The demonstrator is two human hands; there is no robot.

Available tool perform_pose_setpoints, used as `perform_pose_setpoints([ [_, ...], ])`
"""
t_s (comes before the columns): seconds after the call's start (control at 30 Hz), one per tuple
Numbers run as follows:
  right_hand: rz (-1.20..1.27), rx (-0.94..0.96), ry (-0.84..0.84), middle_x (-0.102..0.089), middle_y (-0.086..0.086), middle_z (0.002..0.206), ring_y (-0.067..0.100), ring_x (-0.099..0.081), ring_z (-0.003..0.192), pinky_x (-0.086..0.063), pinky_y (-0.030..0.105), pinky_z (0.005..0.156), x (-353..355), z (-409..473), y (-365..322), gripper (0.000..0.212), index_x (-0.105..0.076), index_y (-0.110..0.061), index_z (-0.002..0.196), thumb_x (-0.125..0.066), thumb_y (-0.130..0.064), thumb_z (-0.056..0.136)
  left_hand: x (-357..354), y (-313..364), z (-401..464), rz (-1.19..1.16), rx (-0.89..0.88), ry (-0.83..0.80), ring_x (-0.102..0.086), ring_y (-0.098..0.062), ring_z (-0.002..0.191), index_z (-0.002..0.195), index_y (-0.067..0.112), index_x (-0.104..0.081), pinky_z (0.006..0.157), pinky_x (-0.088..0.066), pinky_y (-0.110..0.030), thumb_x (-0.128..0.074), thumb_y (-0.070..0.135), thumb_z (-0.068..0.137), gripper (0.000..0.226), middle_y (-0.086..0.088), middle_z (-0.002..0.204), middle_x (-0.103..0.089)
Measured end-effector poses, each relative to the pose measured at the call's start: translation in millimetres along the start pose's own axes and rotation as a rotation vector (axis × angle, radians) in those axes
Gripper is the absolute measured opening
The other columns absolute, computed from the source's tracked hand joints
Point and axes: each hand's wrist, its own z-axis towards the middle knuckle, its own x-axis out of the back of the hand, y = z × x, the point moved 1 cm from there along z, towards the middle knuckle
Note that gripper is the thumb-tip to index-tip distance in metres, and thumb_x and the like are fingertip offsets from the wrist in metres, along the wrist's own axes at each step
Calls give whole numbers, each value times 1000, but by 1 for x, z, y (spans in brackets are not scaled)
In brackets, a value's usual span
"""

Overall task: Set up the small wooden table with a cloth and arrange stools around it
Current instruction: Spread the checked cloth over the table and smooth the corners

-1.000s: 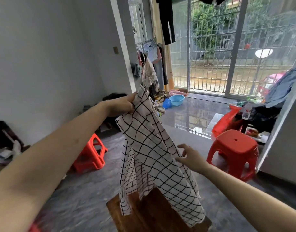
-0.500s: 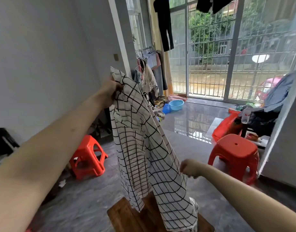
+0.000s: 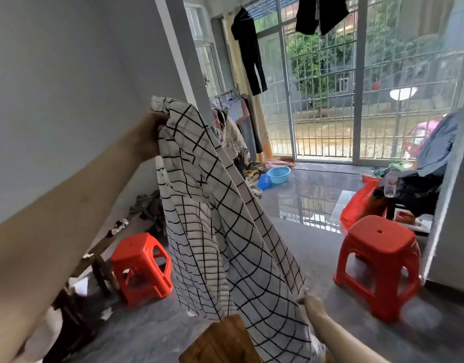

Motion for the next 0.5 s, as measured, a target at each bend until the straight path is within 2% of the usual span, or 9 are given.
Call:
perform_pose_setpoints([
  [0.03, 53, 4, 9, -63, 16, 102, 32, -53, 100, -38, 41, 96, -2, -5, -6, 40, -68, 7, 100, -46, -26, 102, 5, 5, -3, -3, -8, 4, -59, -14, 74, 83, 14, -55, 69, -56, -24, -32, 6, 92, 27, -3, 82, -55],
  [0.07, 109, -25, -34, -60, 18, 109, 34, -52, 107, -36, 42, 100, -2, -12, -11, 47, -61, 7, 119, -45, -34, 102, 11, 11, -6, -10, -14, 6, -59, -15, 76, 83, 13, -57, 72, -55, -24, -32, 8, 92, 27, -3, 83, -55],
  [0.13, 231, -193, -250, -57, 25, 120, 39, -52, 116, -37, 49, 101, -5, -26, -20, 73, -42, 0, 141, -45, -56, 95, 27, 21, -8, -31, -51, 21, -59, -17, 83, 87, 13, -59, 78, -55, -28, -36, 9, 90, 23, -3, 85, -57],
  [0.2, 276, -338, -503, -61, 30, 117, 47, -60, 111, -42, 55, 99, -10, -37, -26, 93, -52, 3, 135, -52, -73, 79, 47, 25, -8, -41, -67, 48, -60, -19, 90, 91, 13, -60, 84, -55, -31, -40, 10, 86, 21, -5, 90, -59],
  [0.23, 284, -368, -604, -62, 30, 119, 48, -61, 109, -43, 56, 99, -12, -43, -29, 96, -60, 3, 127, -54, -76, 73, 56, 25, -11, -42, -70, 59, -60, -19, 91, 92, 13, -60, 87, -53, -32, -43, 10, 83, 19, -5, 91, -59],
  [0.27, 298, -378, -669, -61, 29, 124, 48, -59, 112, -43, 57, 100, -13, -46, -29, 96, -63, 2, 124, -56, -77, 71, 65, 25, -14, -32, -76, 52, -60, -19, 90, 92, 14, -60, 89, -51, -33, -50, 10, 78, 18, -5, 91, -58],
  [0.37, 281, -315, -768, -53, 25, 136, 45, -52, 124, -39, 59, 104, -9, -46, -34, 82, -62, -4, 127, -60, -70, 78, 95, 12, -22, 1, -70, 24, -63, -19, 91, 92, 16, -65, 91, -51, -33, -71, 12, 48, 45, -4, 92, -63],
  [0.43, 212, -244, -773, -55, 26, 133, 43, -54, 122, -39, 56, 106, -1, -46, -45, 74, -64, -1, 124, -76, -53, 73, 129, 1, -22, -10, -27, 67, -67, -15, 81, 81, 20, -71, 79, -56, -27, -64, 15, 68, 16, -1, 84, -67],
  [0.5, 173, -174, -717, -64, 27, 119, 39, -65, 105, -47, 51, 98, 11, -44, -61, 76, -71, 3, 110, -94, -32, 47, 172, -17, -17, 223, 9, 160, -60, -5, 64, 72, 22, -68, 62, -49, -24, -60, 27, 88, 18, 5, 70, -61],
])
